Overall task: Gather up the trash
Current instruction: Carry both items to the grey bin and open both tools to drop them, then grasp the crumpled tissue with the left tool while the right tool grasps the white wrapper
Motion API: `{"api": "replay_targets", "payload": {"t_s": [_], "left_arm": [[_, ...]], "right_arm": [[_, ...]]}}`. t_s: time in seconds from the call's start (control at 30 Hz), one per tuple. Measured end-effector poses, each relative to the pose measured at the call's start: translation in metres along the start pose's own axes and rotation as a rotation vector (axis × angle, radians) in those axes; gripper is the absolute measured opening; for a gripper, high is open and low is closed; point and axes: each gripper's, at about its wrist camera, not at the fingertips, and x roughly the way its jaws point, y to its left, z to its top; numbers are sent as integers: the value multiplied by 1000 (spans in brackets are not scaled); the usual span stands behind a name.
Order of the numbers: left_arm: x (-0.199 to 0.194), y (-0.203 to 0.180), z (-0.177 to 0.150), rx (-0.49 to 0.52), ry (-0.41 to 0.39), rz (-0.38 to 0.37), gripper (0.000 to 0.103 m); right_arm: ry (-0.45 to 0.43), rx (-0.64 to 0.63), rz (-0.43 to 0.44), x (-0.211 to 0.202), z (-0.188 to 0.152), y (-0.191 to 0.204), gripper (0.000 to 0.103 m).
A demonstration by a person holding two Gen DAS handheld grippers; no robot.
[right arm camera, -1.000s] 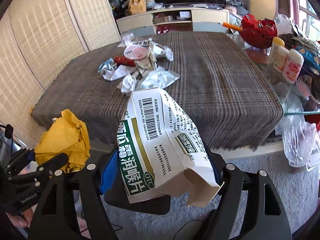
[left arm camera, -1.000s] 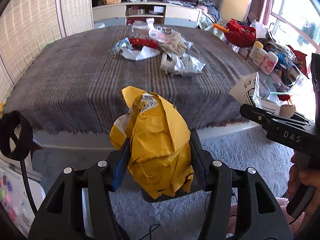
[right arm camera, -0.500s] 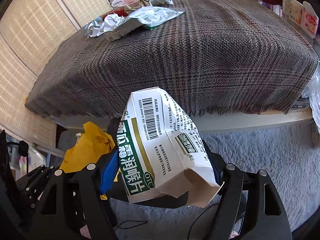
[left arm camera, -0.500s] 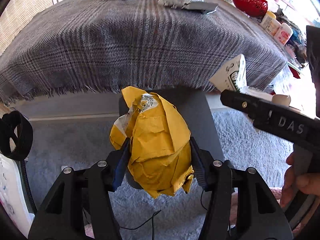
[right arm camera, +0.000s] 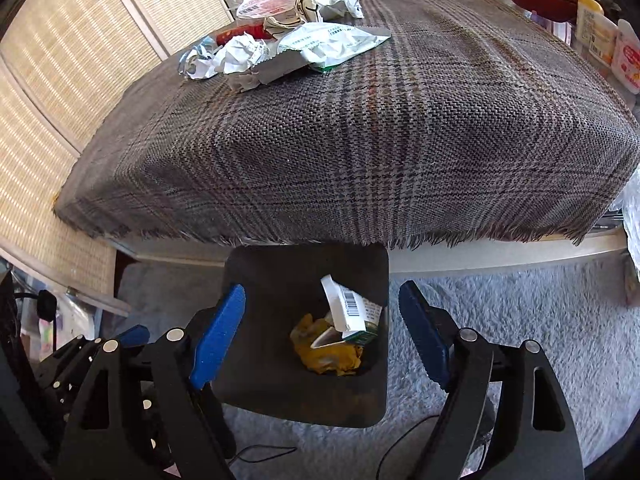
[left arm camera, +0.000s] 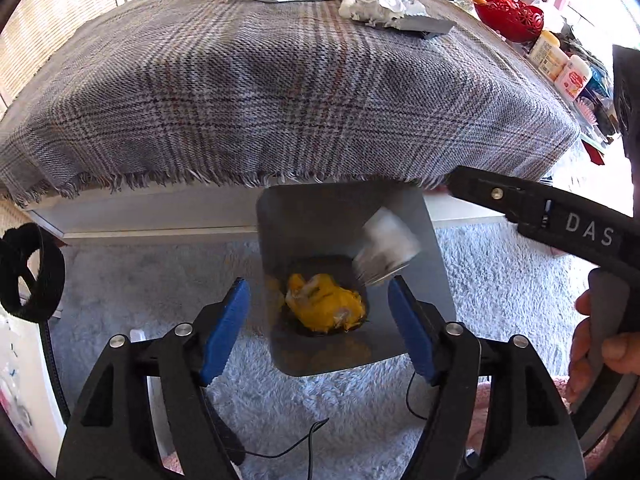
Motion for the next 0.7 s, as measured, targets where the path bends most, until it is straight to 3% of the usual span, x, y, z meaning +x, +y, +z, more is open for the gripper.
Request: {"api": "replay_targets", "payload": {"t_s": [0.33, 0.7], "left_arm": [[-14, 15, 12, 1, -9, 19, 73], [-58, 18, 83, 56, -134, 100, 75]], "right_arm": [[-76, -21, -75, -45, 24, -28, 81], [-147, -32, -102, -76, 78, -33, 80]]}}
